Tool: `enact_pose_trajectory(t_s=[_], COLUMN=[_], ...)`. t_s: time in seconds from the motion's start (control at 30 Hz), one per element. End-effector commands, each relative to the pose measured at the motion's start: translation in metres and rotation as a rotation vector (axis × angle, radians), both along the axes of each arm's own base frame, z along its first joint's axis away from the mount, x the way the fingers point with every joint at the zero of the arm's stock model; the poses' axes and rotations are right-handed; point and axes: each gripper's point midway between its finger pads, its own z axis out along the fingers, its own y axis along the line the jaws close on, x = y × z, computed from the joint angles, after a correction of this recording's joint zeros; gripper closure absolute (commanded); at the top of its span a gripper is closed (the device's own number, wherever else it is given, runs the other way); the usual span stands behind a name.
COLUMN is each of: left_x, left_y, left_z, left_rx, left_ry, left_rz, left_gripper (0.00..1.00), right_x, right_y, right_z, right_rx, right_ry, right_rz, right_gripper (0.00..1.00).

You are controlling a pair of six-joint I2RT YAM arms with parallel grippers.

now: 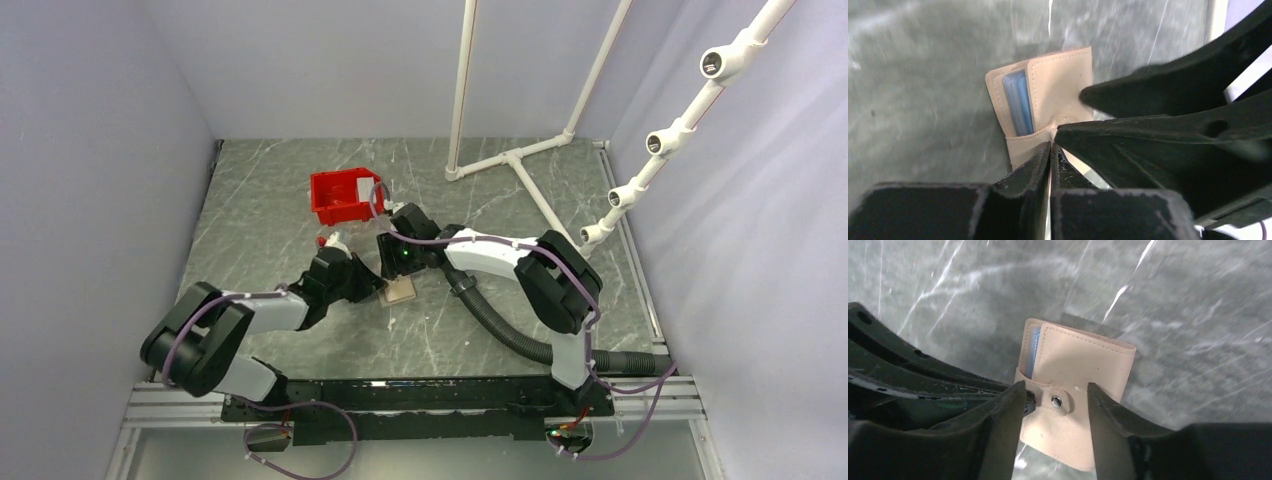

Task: Put the credit cards into the card holder
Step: Close the card holder at the center of the board, then pick up the card holder from the center of the board.

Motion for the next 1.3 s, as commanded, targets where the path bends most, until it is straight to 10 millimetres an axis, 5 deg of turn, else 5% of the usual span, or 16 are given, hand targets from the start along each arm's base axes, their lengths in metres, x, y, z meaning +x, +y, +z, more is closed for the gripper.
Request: enact_pose_trajectory(t_s=[0.0,0.1,0.23,0.47,0.63,0.8,0.93,1.07,1.17,1.27], left_x=[-0.08,-0.071,-0.065,-0.077,-0.081,-0.079,-0.082,-0.085,-0.085,-0.083], left_y=[0.016,0.026,0.044,0.068,0.076,0.095,0.11,0.119,0.122,0.121], left_z=[-0.022,0.013,0.045,0.066,0.082,0.109,0.123,0.136,0.144,0.148], left_rx=[0.062,0.07,0.07,0.081,0.087,0.097,0.123,0.135,0.142,0.141], left_ry=[0.341,0.291,0.252,0.246,0.215,0.125,0.074,0.031,0.0,-0.008], left_rz=[-0.22,-0.216,-0.196,-0.159,-0.115,0.028,0.106,0.142,0.153,0.146], left_gripper=[0.86,0.78,0.65,0.52,0.5,0.47,0.46,0.46,0.46,0.46], right_x=[-0.033,-0.027,-0.031,-0.059,-0.061,-0.055,-0.04,-0.028,-0.006,0.031], right_y=[-0.011,-0.021,-0.035,-0.011,-0.004,-0.015,-0.017,0.003,0.011,-0.007], right_z=[0.031,0.046,0.034,0.008,-0.014,-0.038,-0.039,-0.007,0.047,0.099], right_rx=[-0.063,-0.071,-0.095,-0.084,-0.288,-0.511,-0.593,-0.484,-0.35,-0.242], right_ry=[0.175,0.175,0.197,0.256,0.149,0.042,-0.041,-0.093,-0.178,-0.204], right_rz=[0.068,0.059,0.058,0.127,0.085,-0.026,-0.091,-0.076,-0.082,-0.141], right_gripper=[0.43,0.33,0.25,0.11,0.01,0.0,0.05,0.25,0.47,0.54])
